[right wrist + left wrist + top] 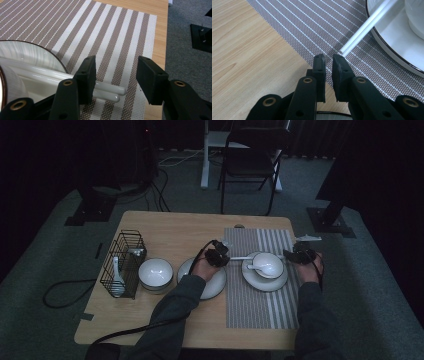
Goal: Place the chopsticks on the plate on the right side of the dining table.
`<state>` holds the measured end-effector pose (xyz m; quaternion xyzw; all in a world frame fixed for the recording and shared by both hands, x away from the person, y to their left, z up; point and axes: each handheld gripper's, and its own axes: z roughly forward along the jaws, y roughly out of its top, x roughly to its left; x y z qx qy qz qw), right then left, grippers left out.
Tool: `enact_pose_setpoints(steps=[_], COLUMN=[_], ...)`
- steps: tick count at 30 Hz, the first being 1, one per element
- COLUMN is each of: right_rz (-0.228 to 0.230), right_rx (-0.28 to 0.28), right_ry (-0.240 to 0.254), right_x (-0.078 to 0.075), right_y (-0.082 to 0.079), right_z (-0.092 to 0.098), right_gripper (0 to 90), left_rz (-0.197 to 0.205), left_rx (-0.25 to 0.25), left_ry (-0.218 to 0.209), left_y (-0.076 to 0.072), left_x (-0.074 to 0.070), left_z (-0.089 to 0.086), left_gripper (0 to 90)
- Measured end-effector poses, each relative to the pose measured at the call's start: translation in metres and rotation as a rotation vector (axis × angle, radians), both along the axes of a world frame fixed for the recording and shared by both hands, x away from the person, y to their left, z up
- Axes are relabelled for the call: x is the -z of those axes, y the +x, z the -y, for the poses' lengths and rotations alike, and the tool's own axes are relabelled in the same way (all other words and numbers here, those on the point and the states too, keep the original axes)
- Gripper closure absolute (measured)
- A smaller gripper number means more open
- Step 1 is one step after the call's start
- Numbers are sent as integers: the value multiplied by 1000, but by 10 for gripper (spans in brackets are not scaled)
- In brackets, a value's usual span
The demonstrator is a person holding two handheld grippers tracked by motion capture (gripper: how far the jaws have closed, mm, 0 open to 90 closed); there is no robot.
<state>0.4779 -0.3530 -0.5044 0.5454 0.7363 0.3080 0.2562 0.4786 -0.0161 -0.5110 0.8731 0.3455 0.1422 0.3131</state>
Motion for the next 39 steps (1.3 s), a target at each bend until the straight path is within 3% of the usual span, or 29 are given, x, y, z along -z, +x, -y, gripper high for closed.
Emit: enact_pose_setpoints(steps=[39], right_rz=[2], right_rx=[0], right_ry=[-5], right_x=[0], right_y=[0], right_z=[1], right_gripper=[500], left_rz=[-16], left_rx=[-8], left_ry=[1], left_y=[0], left_x=[3], left_z=[1], left_gripper=[800])
